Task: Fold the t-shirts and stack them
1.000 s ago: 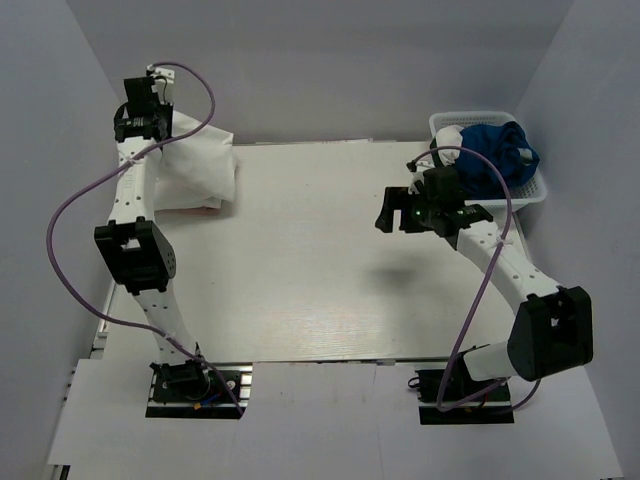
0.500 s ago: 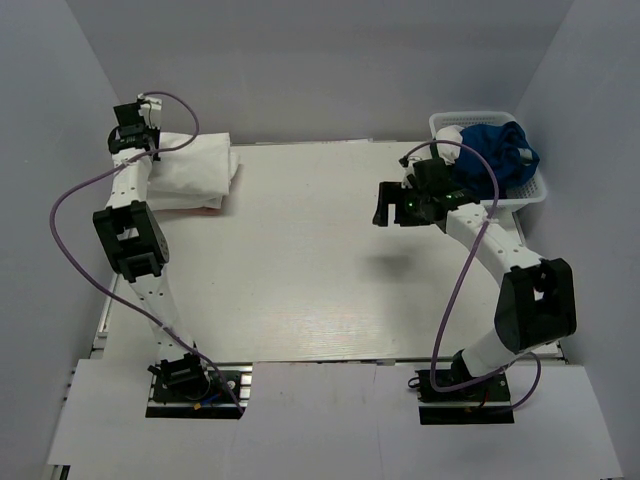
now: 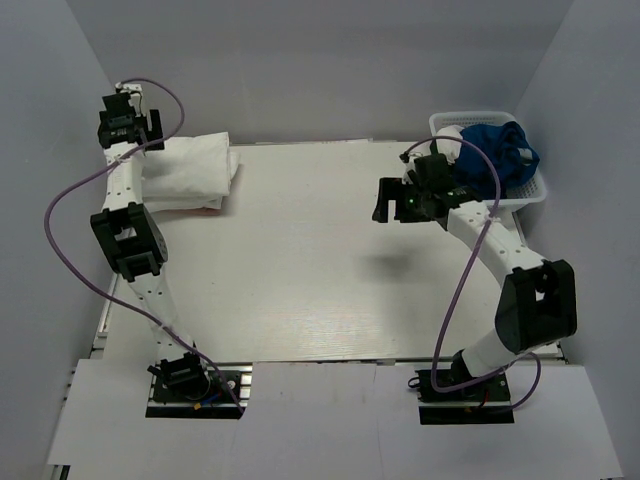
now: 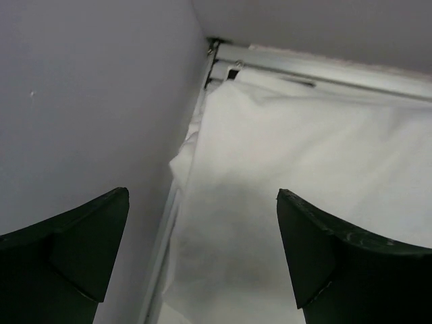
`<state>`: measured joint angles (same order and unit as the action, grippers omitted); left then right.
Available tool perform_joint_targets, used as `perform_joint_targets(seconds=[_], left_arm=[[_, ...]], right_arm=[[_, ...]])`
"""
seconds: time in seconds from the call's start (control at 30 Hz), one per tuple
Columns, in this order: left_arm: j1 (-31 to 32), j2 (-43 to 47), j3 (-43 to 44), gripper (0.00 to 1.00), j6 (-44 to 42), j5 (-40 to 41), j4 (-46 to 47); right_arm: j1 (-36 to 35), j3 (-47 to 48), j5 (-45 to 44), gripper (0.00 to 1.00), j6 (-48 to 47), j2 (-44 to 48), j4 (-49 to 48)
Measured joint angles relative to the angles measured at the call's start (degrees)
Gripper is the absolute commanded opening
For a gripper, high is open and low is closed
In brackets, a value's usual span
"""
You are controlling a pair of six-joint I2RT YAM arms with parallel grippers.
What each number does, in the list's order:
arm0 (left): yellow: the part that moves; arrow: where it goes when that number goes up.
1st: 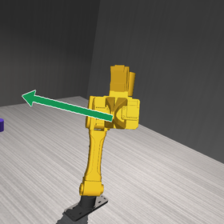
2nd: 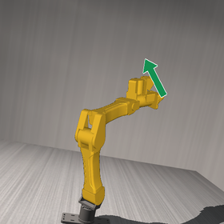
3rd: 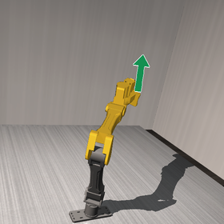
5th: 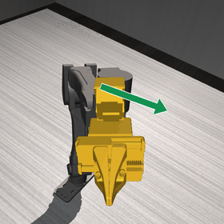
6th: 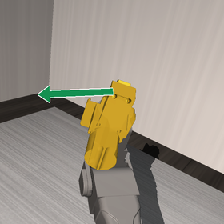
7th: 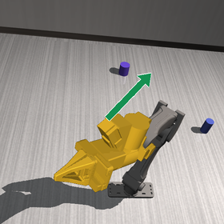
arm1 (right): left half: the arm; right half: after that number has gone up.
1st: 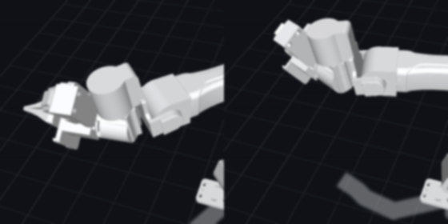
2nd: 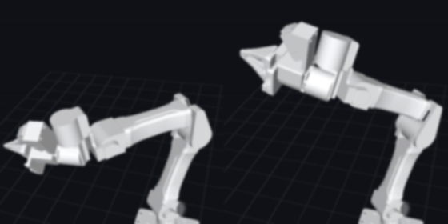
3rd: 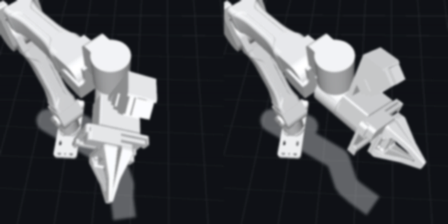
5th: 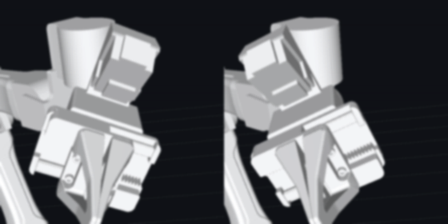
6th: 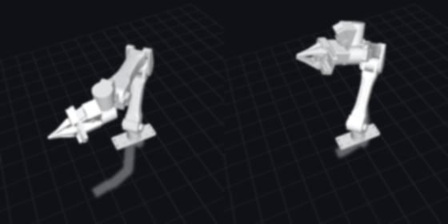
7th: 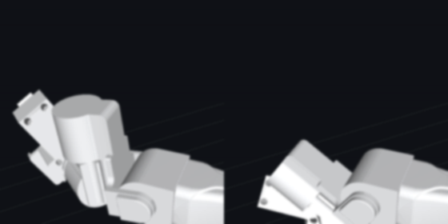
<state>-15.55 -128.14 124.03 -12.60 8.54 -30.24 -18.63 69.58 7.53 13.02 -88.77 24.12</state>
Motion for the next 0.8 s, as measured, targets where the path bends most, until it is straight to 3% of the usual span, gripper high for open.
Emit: perform_joint_targets(seconds=[0.13,0.27,0.4,0.63,0.7,0.8], left_arm=[[0.50,1.53,3.78,1.00,8.98,-5.77,-3.67],[1.64,6.84,0.13,1.00,18.80,-14.69,-7.23],[7.52,20.94,-17.40,1.00,25.31,-16.57,-7.76],[31.93,58.51,-57.88,1.00,36.00,-18.03,-1.57],[33.09,66.58,-63.80,1.00,38.25,-16.55,-2.45],[32.33,70.36,-64.57,1.00,40.52,-10.38,-5.22]], right_arm=[[0.00,-1.84,0.33,0.90,0.61,5.03,-0.66],[0.02,-5.25,-0.07,0.90,2.01,13.18,-1.36],[0.02,-11.10,-2.05,0.90,4.02,23.45,-2.97],[0.02,-26.14,-8.55,0.90,9.88,39.30,-4.94],[0.04,-29.70,-9.81,0.90,11.19,42.93,-4.96],[0.13,-33.07,-11.13,0.90,12.24,47.41,-5.03]])
